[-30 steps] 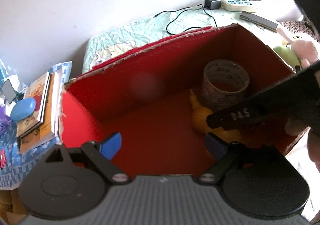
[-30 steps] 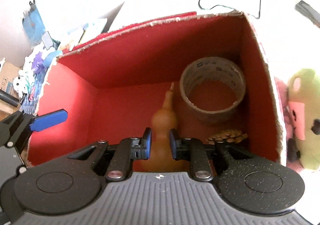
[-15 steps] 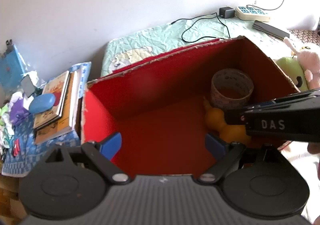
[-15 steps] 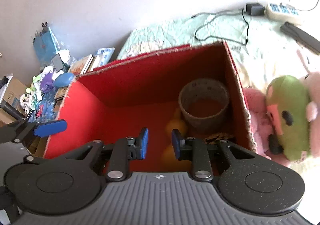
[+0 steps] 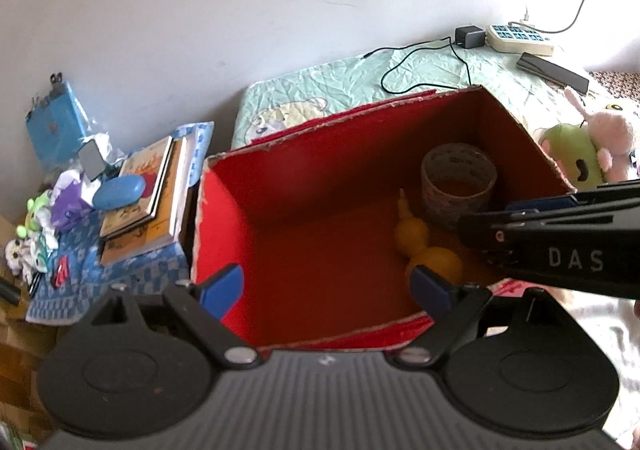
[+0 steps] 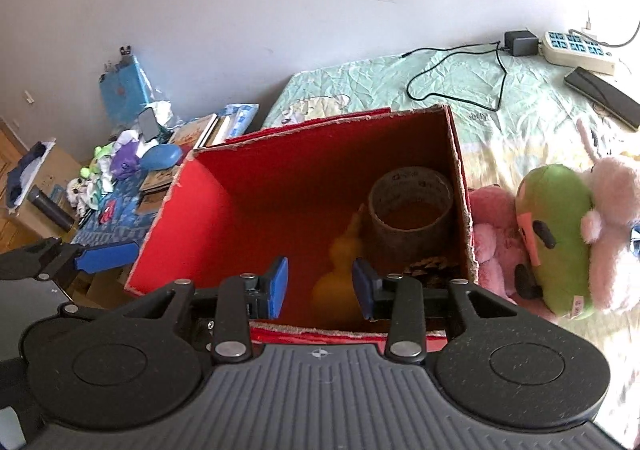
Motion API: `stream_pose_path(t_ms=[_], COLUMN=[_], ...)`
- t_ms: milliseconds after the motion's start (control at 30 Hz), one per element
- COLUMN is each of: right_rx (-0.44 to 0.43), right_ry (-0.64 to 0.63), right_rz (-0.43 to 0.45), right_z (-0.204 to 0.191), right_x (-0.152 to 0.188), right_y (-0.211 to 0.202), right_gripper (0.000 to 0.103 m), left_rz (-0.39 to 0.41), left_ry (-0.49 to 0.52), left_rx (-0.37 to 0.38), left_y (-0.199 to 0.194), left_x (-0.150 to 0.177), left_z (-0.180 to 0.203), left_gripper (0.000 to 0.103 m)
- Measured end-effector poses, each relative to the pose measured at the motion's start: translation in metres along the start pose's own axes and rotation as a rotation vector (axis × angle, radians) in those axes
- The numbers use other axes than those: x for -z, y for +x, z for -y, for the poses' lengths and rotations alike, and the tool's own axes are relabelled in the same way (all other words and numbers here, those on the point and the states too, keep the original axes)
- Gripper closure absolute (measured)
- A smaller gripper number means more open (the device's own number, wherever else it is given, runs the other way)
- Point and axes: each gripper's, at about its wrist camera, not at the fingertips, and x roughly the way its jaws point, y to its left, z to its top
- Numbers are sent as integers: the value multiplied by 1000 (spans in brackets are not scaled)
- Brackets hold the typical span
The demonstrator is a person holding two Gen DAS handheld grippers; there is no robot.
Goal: Organize objects
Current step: 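Withdraw the right gripper and move it to the white-and-red shoe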
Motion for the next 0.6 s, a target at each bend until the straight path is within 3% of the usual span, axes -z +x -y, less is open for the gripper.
stream_pose_path(t_ms=[600], right_rx=[-118], right_ry=[-78], right_rz=[-50], right_z=[6], right_x=[13], right_y=[-25], right_gripper=[64], left_rz=[-59], left_ry=[-113], left_rx=[-38], left_y=[-32], left_x=[19], left_z=[14], left_gripper=[11])
